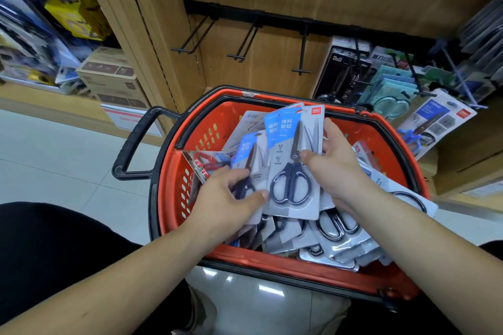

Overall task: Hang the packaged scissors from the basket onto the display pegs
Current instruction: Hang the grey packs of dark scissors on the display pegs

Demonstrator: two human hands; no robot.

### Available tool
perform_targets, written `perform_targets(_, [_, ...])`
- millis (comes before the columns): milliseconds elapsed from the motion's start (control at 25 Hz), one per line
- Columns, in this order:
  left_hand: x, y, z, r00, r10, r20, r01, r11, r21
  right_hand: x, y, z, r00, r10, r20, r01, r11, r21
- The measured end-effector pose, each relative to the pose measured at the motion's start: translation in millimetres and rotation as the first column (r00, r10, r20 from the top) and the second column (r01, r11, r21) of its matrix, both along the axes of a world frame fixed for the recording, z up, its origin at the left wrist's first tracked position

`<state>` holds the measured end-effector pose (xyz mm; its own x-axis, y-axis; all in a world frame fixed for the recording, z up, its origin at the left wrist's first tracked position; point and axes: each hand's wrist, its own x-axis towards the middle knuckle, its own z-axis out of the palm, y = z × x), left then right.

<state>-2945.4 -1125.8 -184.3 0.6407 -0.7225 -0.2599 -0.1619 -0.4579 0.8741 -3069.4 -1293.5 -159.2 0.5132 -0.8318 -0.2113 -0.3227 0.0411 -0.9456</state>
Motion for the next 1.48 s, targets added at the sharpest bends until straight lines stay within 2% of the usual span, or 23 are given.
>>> perform_targets(80, [-2,-1,6,0.996,-0.019,-0.082,0.02,1.0,0.007,-3,-6,7,1.0,-0.02,0.002,0.02,1.0,-0.015])
perform_targets(200, [6,-7,10,0.966,-0.007,-0.257,-0.014,0.997,-0.079,-8,-10,17,1.0,-0.016,0.017,0.016,1.0,-0.021])
perform_targets(400, [15,-15,19,0.942,0.025,-0.334,-0.073,0.989,-0.132,-10,-5,28,0.998,-0.009,0.056,0.011,0.999,-0.036])
perform_targets(560, [21,-17,29,0.89,0.173,-0.422,-0.301,0.918,-0.258,-13,-9,29,0.994,-0.074,0.079,0.081,0.992,-0.093])
perform_targets(640, [20,-19,38,0.88,0.117,-0.461,-0.285,0.905,-0.315,-13,-11,29,0.988,-0.1,0.117,0.113,0.988,-0.107])
perform_targets(800, [0,-27,45,0.932,-0.015,-0.362,-0.107,0.943,-0.316,-12,-6,36,0.969,-0.068,0.236,0.091,0.992,-0.09])
perform_targets(920, [-12,-35,43,0.938,-0.041,-0.344,-0.081,0.94,-0.332,-13,5,40,0.952,-0.045,0.302,0.088,0.987,-0.131])
perform_targets(1000, [-15,-40,44,0.92,-0.07,-0.386,-0.076,0.934,-0.35,-16,9,42,0.946,-0.044,0.322,0.098,0.983,-0.155])
perform_targets(1120, [-15,-49,49,0.921,-0.07,-0.383,-0.083,0.926,-0.368,-19,5,42,0.934,-0.067,0.351,0.118,0.985,-0.125])
perform_targets(1320, [-12,-60,57,0.935,-0.042,-0.351,-0.109,0.909,-0.401,-27,-6,46,0.937,-0.134,0.323,0.17,0.982,-0.086])
perform_targets(1480, [-21,-75,85,0.93,-0.207,-0.302,0.055,0.895,-0.444,-42,-16,57,0.938,-0.194,0.288,0.232,0.967,-0.104])
